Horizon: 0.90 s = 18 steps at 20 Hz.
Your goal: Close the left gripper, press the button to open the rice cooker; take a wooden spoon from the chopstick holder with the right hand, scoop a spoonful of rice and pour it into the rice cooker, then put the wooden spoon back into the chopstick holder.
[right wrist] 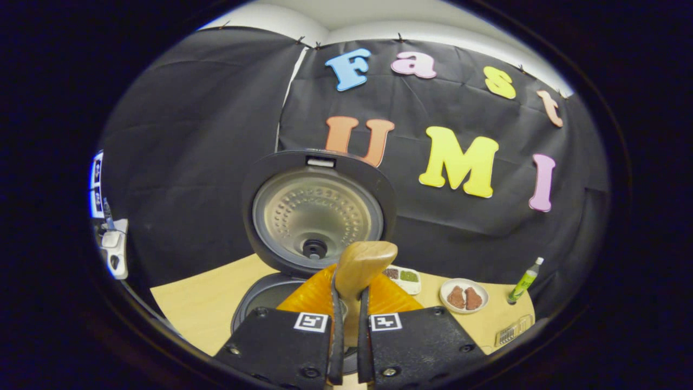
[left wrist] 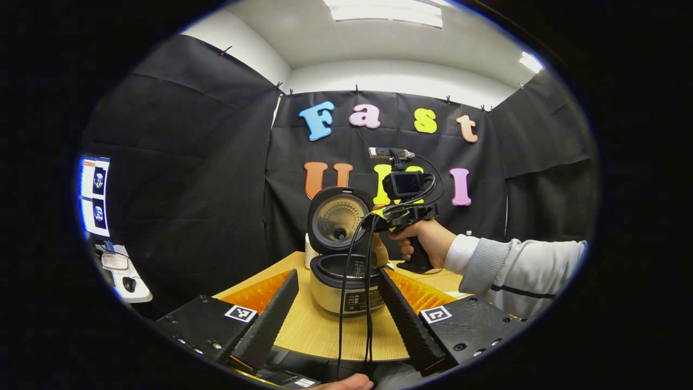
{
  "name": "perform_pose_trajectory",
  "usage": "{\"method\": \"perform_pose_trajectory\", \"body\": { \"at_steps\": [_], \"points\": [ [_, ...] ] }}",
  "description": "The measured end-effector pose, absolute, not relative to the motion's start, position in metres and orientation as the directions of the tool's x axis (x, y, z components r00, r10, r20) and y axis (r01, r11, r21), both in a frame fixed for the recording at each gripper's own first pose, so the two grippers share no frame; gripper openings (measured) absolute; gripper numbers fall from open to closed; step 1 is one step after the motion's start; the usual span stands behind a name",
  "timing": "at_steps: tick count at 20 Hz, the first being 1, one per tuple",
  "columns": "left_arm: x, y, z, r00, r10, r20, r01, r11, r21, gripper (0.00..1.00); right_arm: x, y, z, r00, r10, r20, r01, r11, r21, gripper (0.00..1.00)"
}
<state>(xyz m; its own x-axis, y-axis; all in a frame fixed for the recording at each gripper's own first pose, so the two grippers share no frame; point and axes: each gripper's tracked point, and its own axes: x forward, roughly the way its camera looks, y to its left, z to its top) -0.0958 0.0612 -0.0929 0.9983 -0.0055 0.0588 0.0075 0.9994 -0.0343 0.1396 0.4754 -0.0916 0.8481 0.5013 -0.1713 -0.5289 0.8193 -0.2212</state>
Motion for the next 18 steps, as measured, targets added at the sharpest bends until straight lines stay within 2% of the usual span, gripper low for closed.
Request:
{"method": "perform_pose_trajectory", "body": {
  "at_steps": [7,11,18],
  "points": [
    [-0.095,0.046,-0.091,0.998,-0.015,0.065,0.016,1.0,-0.018,0.94,0.148,0.431,-0.054,0.873,0.472,-0.123,-0.488,0.857,-0.169,0.16],
    [-0.095,0.036,-0.088,0.995,-0.051,0.08,0.055,0.997,-0.047,0.94,0.161,0.381,-0.037,0.898,0.427,-0.107,-0.439,0.886,-0.147,0.15],
    [-0.085,0.031,-0.097,0.999,-0.017,0.051,0.018,1.0,-0.016,0.95,0.189,0.276,-0.012,0.942,0.328,-0.076,-0.334,0.936,-0.108,0.15]
  ]
}}
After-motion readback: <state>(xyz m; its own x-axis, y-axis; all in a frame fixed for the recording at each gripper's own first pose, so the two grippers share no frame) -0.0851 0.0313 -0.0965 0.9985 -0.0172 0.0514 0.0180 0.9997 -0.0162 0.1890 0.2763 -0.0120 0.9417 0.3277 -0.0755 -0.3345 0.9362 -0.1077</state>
